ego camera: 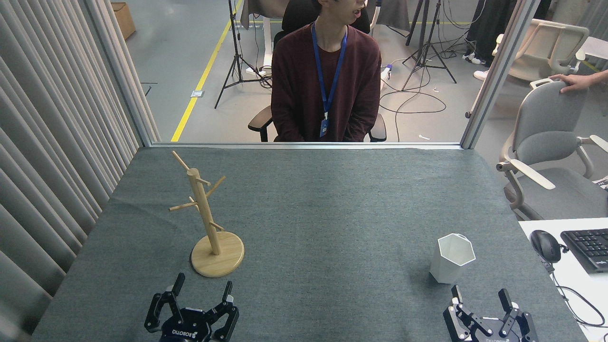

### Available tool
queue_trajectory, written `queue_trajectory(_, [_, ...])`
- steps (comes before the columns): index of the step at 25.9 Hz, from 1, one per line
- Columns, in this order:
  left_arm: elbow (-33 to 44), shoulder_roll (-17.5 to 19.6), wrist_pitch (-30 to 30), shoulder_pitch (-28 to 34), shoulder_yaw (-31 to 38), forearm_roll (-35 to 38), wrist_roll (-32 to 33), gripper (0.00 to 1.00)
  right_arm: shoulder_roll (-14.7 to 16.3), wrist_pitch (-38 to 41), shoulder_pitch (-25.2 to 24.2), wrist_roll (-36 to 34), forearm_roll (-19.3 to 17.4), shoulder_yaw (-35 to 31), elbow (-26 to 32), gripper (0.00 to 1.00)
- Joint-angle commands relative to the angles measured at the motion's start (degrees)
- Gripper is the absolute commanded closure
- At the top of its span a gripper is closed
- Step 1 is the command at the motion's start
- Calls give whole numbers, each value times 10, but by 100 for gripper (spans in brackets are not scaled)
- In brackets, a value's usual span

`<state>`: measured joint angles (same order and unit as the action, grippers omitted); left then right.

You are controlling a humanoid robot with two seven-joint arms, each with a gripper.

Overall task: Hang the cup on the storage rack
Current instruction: 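Move the right gripper toward the white hexagonal cup, then close the right gripper on the white hexagonal cup's rim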

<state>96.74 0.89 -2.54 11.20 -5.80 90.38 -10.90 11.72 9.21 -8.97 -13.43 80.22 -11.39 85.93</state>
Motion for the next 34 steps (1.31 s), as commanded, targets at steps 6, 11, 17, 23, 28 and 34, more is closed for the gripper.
queue_trajectory(6, [-1, 2, 1, 5, 4, -1, 0, 1, 29, 2, 95, 2, 1, 8, -123, 1])
queue_trajectory(11, [-1, 2, 1, 5, 11, -1, 0, 1, 28, 3, 130, 2, 3, 8, -163, 2])
queue_trajectory(17, [-1, 2, 1, 7, 18, -1, 0, 1, 28, -1, 137, 2, 5, 29, -175, 2])
queue_trajectory(23, [-1, 2, 0, 9, 20, -1, 0, 1, 23, -3, 137, 2, 6, 30, -183, 1])
queue_trajectory(28, [-1, 3, -2, 9, 22, -1, 0, 1, 23, -3, 161, 1, 5, 29, -214, 1])
queue_trajectory(34, [0, 3, -4, 9, 28, 0, 0, 1, 24, -2, 186, -10, 5, 30, -248, 1])
